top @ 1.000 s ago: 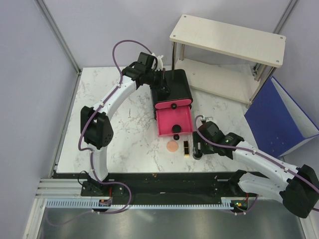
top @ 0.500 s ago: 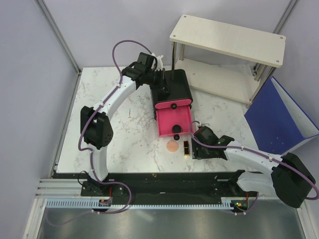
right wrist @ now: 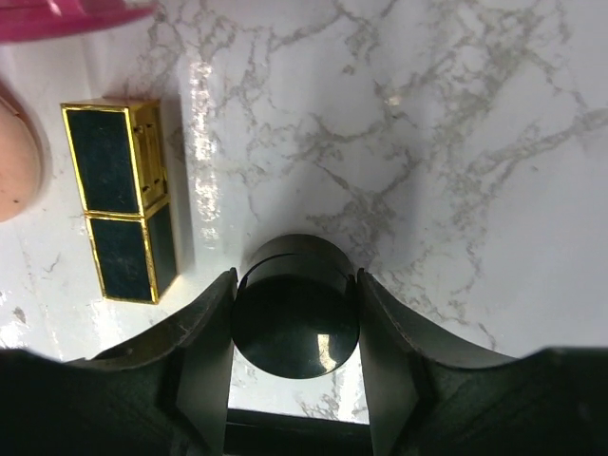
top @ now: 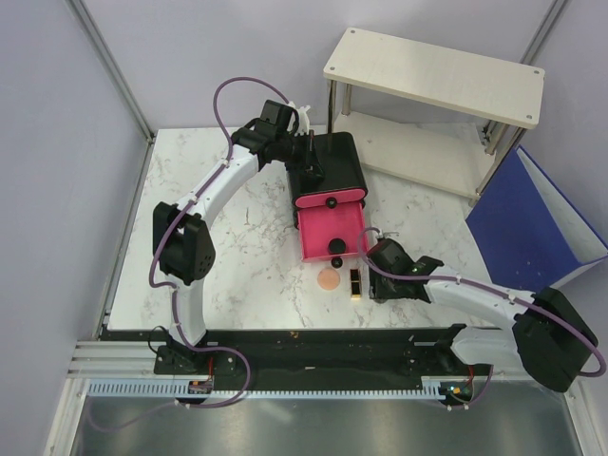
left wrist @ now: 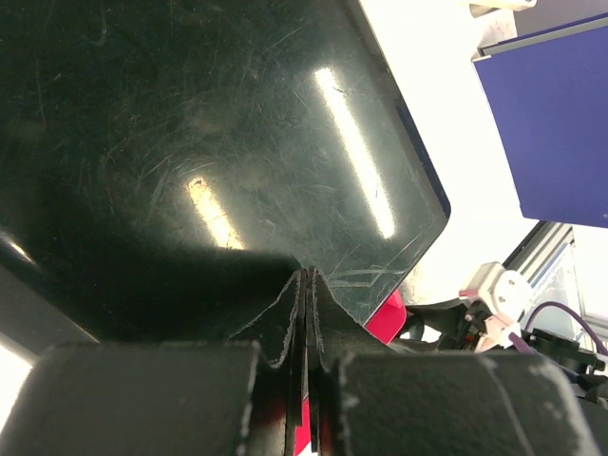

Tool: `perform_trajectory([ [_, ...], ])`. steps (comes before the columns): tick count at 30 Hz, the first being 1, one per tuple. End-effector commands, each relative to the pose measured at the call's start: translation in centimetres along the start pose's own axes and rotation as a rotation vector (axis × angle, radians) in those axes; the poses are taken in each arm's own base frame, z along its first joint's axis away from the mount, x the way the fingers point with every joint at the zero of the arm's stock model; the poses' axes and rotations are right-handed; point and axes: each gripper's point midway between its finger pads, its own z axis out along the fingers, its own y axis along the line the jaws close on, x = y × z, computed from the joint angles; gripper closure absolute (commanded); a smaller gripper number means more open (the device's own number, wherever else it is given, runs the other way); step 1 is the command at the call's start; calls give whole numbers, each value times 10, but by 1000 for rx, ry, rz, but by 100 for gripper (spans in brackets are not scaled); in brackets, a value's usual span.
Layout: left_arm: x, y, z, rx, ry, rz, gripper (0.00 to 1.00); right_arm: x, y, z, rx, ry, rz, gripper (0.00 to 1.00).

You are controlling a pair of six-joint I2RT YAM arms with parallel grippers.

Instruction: Organize the makeup

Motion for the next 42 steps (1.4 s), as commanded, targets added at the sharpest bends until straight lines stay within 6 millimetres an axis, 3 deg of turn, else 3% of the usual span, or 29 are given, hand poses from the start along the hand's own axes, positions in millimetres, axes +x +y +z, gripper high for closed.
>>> perform_trajectory([
  [1, 85, 62, 18, -208, 285, -110, 98, -27, -5, -23, 45, -95, 31, 100],
  [8, 84, 62, 17, -210, 280, -105, 98, -82, -14, -59, 172, -241, -4, 100],
  [11, 86, 62, 17, -210, 284, -108, 98, -111, -5, -71, 175, -305, -33, 100],
  [15, 85, 63, 16, -212, 282, -105, 98, -148, 26, -81, 97, -371, -58, 100],
  [24, 86, 63, 19, -208, 289, -110, 98, -182, 75, -66, -9, -390, -95, 100],
  [32, 86, 64, 19, -209, 289, -104, 98, -203, 95, -43, -13, -414, -101, 100],
  [35, 83, 64, 18, -215, 286, -102, 98, -209, 104, -32, -18, -404, -114, 100],
  [42, 78, 64, 14, -218, 283, -98, 98, -200, 113, -1, -13, -337, -146, 94],
])
